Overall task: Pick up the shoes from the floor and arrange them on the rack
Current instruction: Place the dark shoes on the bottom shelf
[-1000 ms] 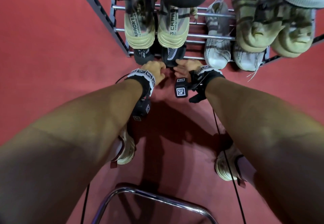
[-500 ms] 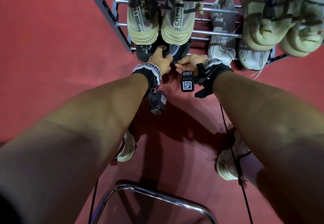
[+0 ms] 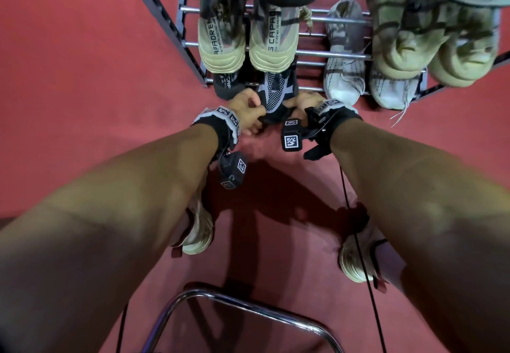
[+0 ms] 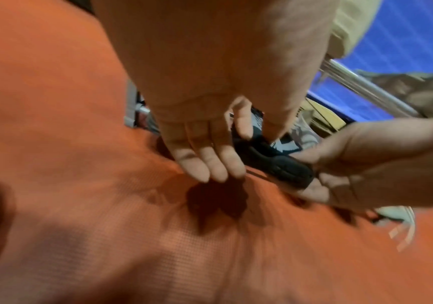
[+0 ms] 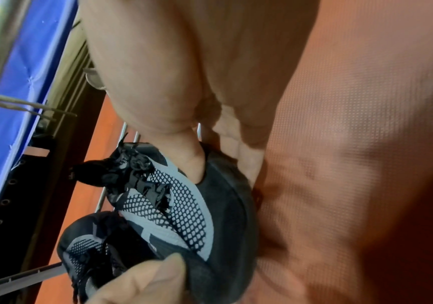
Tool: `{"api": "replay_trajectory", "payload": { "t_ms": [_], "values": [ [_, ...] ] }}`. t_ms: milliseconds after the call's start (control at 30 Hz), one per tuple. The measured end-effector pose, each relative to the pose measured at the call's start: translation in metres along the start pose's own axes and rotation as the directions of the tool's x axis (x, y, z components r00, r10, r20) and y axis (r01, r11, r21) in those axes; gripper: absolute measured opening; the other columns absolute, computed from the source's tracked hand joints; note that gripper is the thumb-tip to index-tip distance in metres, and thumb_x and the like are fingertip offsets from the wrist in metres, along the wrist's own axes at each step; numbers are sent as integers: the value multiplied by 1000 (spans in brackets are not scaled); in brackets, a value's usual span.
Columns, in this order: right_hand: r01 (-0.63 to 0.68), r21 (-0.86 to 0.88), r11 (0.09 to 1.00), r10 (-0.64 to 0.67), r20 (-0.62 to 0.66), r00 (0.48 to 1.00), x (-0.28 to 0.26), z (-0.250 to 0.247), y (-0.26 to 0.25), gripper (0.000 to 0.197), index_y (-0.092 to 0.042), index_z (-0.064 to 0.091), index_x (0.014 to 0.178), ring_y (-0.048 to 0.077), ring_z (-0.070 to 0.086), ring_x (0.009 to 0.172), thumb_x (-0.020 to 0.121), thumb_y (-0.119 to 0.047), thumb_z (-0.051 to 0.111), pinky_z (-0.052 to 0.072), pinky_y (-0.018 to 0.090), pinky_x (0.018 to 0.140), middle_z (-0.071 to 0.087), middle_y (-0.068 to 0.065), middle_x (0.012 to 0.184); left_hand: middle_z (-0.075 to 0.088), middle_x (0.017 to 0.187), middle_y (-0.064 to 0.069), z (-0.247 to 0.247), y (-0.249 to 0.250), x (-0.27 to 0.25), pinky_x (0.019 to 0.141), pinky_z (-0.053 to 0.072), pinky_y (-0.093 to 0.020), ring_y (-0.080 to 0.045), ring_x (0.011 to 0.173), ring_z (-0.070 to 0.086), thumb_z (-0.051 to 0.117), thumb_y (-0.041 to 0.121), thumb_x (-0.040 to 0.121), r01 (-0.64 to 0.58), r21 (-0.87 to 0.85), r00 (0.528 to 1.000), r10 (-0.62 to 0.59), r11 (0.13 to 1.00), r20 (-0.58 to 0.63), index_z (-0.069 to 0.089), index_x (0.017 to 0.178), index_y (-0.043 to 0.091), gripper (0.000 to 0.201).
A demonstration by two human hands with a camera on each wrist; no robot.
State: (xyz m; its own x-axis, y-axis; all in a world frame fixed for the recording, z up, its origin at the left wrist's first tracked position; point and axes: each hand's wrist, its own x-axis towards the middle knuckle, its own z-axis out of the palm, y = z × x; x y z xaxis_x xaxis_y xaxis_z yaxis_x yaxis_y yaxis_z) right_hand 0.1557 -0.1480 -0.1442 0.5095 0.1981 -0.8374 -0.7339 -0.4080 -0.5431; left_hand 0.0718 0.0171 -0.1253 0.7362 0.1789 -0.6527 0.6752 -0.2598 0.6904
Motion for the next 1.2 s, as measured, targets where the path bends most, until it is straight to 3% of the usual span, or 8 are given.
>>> {"api": "replay_trajectory", "payload": {
  "t_ms": [167,333,433,567,800,1033,1133,1200],
  "values": [
    [55,-141,989,-66,-78,995,-40,-12,5,25,-21,52,84,14,63,54,83,-1,68,50,28,57,63,1,79,65,90,-2,-3,7,-5,80,52,-37,-24,85,62,53,34,88,-242,590,930,358,771,-86,54,97,20,17],
    [161,-204,966,-175,-50,983,-62,-27,25,23,-11,57,90,24,60,81,81,10,59,51,32,69,62,10,86,51,126,-9,7,19,-16,100,41,-42,-28,120,45,54,24,87,-388,789,785,620,476,12,48,132,11,47],
    [178,-400,899,-214,-46,976,-67,-36,23,31,-8,59,111,25,59,89,81,1,62,50,33,73,62,15,99,38,148,-5,17,24,-16,115,24,-46,-28,134,35,62,29,84,-392,860,784,608,327,126,33,147,16,71],
    [189,-675,713,-242,15,970,-75,-43,4,32,-26,59,94,29,66,92,65,-15,63,56,41,87,69,8,101,27,156,2,24,29,-11,120,3,-53,-24,146,19,66,35,85,-370,908,851,464,197,247,24,151,23,79],
    [226,-903,365,-255,136,957,-88,-35,-21,32,-24,55,121,25,60,92,90,-14,54,46,30,74,61,5,105,56,122,-5,17,39,-14,98,41,-43,-29,117,51,66,40,86,-326,898,931,264,296,251,53,126,23,45],
    [238,-964,118,-449,162,879,-60,-3,-29,66,-30,42,142,30,41,131,82,-9,57,36,44,112,48,6,138,62,97,-5,-13,27,-21,73,47,-32,-28,86,62,64,45,87,-194,849,980,131,491,149,61,98,18,30],
    [236,-925,296,-515,54,855,-51,8,-30,70,-18,36,146,33,35,136,79,-7,55,29,41,116,40,8,147,67,95,-12,-31,10,-24,77,54,-38,-29,80,62,63,49,87,-118,787,993,76,605,91,61,87,11,38],
    [266,-825,499,-555,-68,829,-46,17,-31,61,-15,41,142,34,45,129,82,-8,49,37,40,111,46,10,142,70,106,-12,-47,-2,-30,87,53,-39,-30,94,65,63,47,88,-77,732,997,64,677,46,66,109,11,41]
  ]
}}
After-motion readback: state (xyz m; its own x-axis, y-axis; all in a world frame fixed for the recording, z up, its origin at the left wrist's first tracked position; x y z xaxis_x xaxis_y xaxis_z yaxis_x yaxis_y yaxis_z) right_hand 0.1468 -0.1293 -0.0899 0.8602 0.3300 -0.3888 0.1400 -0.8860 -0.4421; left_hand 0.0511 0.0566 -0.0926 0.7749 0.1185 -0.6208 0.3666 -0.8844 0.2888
